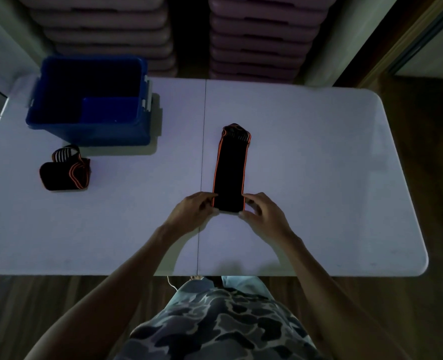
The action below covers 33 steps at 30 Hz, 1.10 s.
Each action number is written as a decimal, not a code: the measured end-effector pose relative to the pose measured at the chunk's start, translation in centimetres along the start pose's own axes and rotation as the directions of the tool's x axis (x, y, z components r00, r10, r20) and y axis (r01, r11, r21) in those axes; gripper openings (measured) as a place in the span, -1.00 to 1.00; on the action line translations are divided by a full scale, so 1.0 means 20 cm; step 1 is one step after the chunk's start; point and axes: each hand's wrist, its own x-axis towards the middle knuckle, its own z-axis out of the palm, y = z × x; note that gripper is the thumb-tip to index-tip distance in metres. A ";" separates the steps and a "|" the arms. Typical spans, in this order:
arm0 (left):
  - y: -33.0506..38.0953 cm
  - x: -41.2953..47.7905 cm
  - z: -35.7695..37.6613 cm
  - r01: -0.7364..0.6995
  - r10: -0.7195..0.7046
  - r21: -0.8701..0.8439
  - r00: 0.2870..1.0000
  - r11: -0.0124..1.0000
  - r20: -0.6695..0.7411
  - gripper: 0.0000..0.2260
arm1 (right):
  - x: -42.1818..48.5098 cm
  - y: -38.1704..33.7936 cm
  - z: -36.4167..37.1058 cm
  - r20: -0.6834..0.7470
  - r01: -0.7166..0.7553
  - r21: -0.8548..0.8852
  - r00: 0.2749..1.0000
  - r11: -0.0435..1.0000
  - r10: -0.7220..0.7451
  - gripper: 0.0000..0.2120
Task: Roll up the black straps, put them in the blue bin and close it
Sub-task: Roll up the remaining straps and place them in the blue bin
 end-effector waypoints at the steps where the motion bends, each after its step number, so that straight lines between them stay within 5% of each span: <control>1: -0.01 0.00 0.00 0.009 -0.009 -0.025 1.000 1.000 0.004 -0.66 | 0.01 0.00 -0.01 0.027 -0.021 0.023 0.999 1.000 0.020 -0.62; 5: 0.01 0.00 0.01 0.076 -0.076 -0.032 0.997 0.997 -0.014 -0.68 | 0.02 0.00 -0.04 0.089 -0.027 0.031 0.996 0.999 0.024 -0.76; 8: 0.06 0.02 0.04 0.203 -0.203 0.023 0.979 0.979 -0.004 -0.62 | 0.04 -0.03 -0.03 0.071 -0.114 -0.046 0.991 0.992 0.117 -0.59; 10: 0.09 0.04 0.05 0.291 -0.290 0.067 0.957 0.954 -0.023 -0.56 | 0.05 -0.05 0.00 0.017 -0.170 -0.105 0.985 0.980 0.173 -0.54; 13: 0.12 0.09 0.05 0.383 -0.378 0.047 0.921 0.923 -0.094 -0.60 | 0.04 -0.08 0.03 -0.147 -0.215 -0.002 0.966 0.977 0.212 -0.74; 18: 0.09 0.08 0.07 0.092 -0.092 -0.008 0.972 0.996 -0.214 -0.86 | -0.02 -0.06 0.06 -0.186 0.011 0.001 0.982 1.000 -0.011 -0.87; 22: -0.03 0.02 0.04 -0.151 0.161 0.105 0.983 0.983 -0.091 -0.61 | -0.10 0.03 0.00 0.018 0.065 -0.065 0.998 0.996 -0.064 -0.45; 25: -0.11 0.00 0.01 -0.260 0.258 0.241 0.965 0.935 0.041 -0.46 | -0.08 0.03 0.00 0.021 0.108 -0.139 0.994 0.984 -0.106 -0.45; 31: -0.01 0.02 -0.01 0.011 -0.009 -0.048 0.999 0.999 0.048 -0.80 | 0.05 0.01 -0.07 0.119 -0.077 0.130 0.991 0.988 0.062 -0.72; 33: 0.02 0.04 -0.01 0.091 -0.089 -0.037 0.995 0.995 0.044 -0.76 | 0.08 0.00 -0.07 0.143 -0.125 0.101 0.984 0.987 0.110 -0.75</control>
